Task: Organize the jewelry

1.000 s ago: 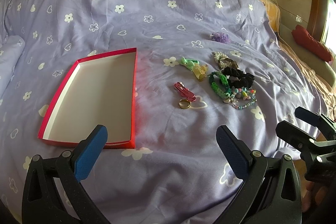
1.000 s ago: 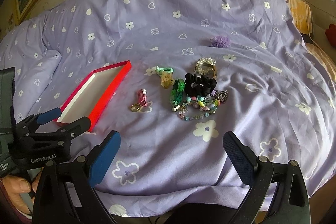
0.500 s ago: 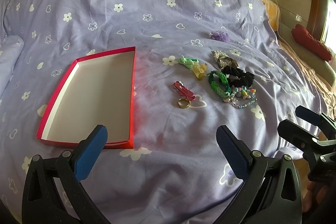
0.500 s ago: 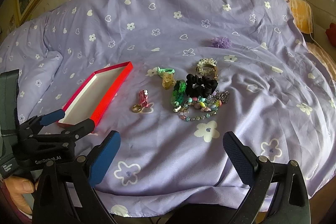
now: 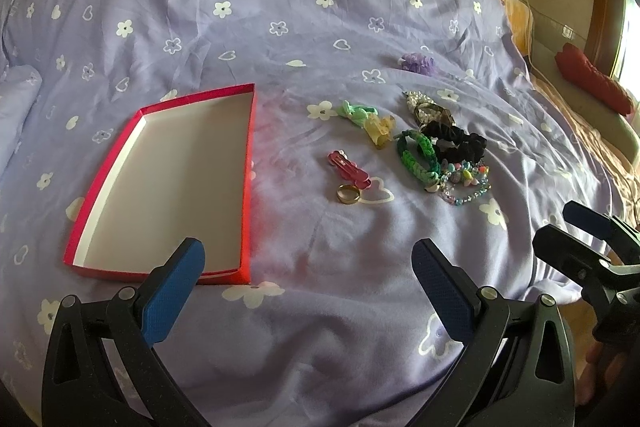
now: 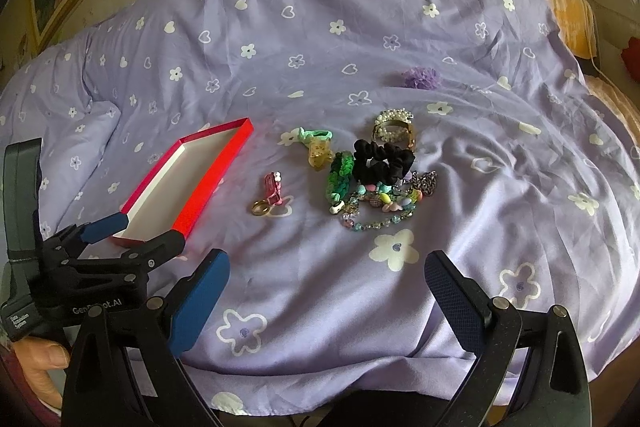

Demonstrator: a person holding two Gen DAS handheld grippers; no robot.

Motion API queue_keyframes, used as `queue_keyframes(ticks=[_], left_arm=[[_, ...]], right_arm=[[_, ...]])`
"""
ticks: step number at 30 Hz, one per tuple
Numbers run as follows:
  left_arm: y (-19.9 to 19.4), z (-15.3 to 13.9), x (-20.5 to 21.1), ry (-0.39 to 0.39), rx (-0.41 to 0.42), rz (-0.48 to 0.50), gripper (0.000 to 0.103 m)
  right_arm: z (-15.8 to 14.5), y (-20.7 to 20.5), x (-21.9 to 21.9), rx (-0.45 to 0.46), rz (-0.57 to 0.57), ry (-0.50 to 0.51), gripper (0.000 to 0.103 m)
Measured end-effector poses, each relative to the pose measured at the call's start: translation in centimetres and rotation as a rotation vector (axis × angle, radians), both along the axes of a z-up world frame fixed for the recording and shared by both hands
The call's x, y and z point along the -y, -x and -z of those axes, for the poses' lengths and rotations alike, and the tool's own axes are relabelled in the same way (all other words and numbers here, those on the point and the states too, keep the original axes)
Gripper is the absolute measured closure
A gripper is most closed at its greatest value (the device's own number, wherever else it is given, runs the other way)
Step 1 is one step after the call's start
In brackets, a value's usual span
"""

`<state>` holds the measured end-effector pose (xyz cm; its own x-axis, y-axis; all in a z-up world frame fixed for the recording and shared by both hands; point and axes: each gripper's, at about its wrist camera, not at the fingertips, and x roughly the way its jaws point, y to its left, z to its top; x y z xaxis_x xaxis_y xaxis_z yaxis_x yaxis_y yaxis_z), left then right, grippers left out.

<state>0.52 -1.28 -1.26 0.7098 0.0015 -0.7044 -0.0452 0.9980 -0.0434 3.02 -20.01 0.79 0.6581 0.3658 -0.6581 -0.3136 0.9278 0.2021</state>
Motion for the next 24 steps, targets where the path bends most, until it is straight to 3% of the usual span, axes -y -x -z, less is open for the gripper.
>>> queue_keyframes(ticks=[16,24], left_arm=[[-3.9,-0.3,-0.8,0.091,-0.056,0.025,0.001],[-7.5,-0.3,-0.1,0.090,-0.077,0.057,0.008]], right_arm=[[1.4,-3.0,2.8,-0.052,0.032,-0.078,0.005],[1.6,-6.5,3.9,-0.065,0.056,-0.095,0.019]])
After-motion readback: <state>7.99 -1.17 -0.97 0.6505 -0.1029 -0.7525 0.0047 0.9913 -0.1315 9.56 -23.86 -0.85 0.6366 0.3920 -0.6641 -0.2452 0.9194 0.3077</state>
